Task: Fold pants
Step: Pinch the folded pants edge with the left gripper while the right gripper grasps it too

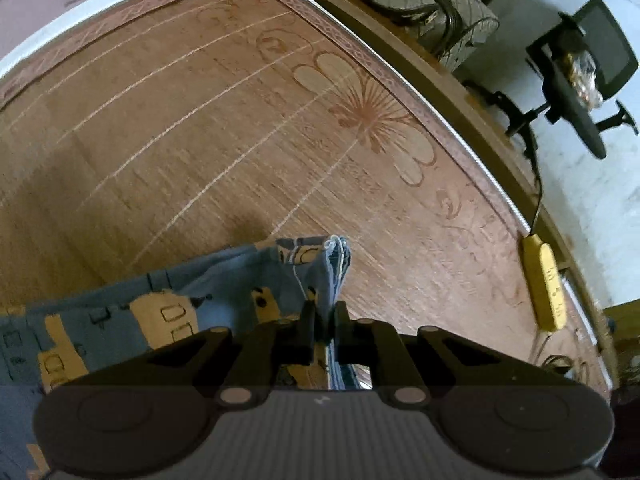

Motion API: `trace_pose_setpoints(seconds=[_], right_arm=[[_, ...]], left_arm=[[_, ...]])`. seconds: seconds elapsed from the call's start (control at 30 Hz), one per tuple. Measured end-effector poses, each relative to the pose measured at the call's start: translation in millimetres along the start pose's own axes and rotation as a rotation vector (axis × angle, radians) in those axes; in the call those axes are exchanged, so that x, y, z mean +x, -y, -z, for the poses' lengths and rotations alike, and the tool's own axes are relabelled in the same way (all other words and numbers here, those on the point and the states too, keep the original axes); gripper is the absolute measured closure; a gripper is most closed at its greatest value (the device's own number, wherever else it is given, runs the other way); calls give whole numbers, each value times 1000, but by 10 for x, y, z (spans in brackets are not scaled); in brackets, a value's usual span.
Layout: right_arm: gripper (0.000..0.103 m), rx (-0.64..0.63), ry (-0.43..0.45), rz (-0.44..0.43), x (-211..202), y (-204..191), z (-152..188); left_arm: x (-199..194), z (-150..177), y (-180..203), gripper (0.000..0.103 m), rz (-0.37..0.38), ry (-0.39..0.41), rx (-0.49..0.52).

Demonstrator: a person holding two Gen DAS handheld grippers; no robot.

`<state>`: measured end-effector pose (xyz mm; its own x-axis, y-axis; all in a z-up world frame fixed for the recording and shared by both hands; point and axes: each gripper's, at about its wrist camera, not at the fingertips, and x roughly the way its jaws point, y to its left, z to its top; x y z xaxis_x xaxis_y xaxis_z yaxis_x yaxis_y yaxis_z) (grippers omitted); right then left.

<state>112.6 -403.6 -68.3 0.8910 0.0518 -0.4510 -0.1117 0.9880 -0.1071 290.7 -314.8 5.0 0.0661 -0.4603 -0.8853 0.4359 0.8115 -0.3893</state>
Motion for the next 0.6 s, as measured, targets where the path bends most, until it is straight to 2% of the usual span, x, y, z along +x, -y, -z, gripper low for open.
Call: trace_pose_setpoints(seconds=[0.03,0.07,0.1,0.13,0.37,0.6], right_arm=[[55,-9,7,3,7,-17,-3],[67,-14,12,1,9,-34,-5],[86,-14,16,-9,7,-43,-7],[89,-14,24,-14,-6,-53,-12],[91,-39,97,-50,-146,-264,-147],[91,-112,87,-119,-265,-861,-467]], left_arm=[[5,-5,-9,94,4,2,-8],[-19,13,-24,94,10,6,-15],[-40,23,-45,94,19,12,-22],[-66,37,-73,94,30,19,-29],[-465,241,-359,94,94,97,-59],[-1058,595,-902,94,137,165,-85]])
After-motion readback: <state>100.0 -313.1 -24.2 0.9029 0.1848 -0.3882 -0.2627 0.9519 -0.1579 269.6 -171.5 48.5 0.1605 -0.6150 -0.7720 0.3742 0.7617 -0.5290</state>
